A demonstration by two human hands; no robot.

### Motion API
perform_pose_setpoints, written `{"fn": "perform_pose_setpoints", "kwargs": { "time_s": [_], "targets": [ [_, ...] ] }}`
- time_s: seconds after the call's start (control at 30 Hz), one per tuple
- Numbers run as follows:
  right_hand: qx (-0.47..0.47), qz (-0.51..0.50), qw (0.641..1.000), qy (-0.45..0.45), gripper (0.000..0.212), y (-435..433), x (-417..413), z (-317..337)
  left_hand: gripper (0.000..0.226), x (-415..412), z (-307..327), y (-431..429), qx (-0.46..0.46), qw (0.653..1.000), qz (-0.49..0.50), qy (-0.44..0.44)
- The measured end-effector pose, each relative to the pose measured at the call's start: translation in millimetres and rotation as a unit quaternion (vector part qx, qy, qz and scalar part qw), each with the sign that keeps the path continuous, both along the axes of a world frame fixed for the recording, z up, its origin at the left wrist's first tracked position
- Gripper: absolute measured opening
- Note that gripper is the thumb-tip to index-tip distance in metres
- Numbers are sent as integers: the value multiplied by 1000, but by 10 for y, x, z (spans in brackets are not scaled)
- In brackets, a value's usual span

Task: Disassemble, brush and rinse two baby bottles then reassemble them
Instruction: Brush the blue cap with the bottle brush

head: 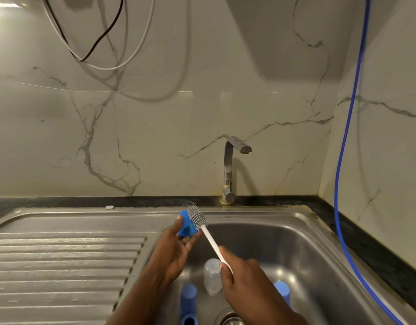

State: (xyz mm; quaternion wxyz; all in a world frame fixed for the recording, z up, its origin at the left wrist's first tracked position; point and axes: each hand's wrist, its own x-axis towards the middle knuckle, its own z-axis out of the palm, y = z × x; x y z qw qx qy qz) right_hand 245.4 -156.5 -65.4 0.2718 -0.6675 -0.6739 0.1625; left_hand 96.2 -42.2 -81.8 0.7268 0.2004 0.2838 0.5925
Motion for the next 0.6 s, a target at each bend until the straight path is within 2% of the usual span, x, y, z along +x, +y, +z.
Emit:
{"fn": "perform_pose_setpoints", "kwargs": {
  "time_s": [0.13, 0.27, 0.33, 0.43, 0.53, 0.6],
  "targets": [
    [14, 14, 1000, -3, 44, 13, 2, -12, 48, -62, 19, -1, 9, 998, -44, -45],
    [35, 3, 999, 19, 45, 131, 133, -11, 49, -55, 58, -66, 63, 984, -152, 70],
    [40, 7, 998, 53, 39, 152, 231, 23, 45, -16, 63, -91, 87, 976, -174, 97],
    [41, 35, 997, 55, 25, 131, 359, 42, 42, 34, -31, -52, 148, 964, -124, 185],
    [47, 33, 998, 37, 18, 104, 419, 43, 36, 0, -117, 24, 202, 915, -24, 349],
    [61, 50, 997, 26, 26, 62, 381, 42, 39, -59, -174, 84, 222, 881, 13, 417]
  ]
}}
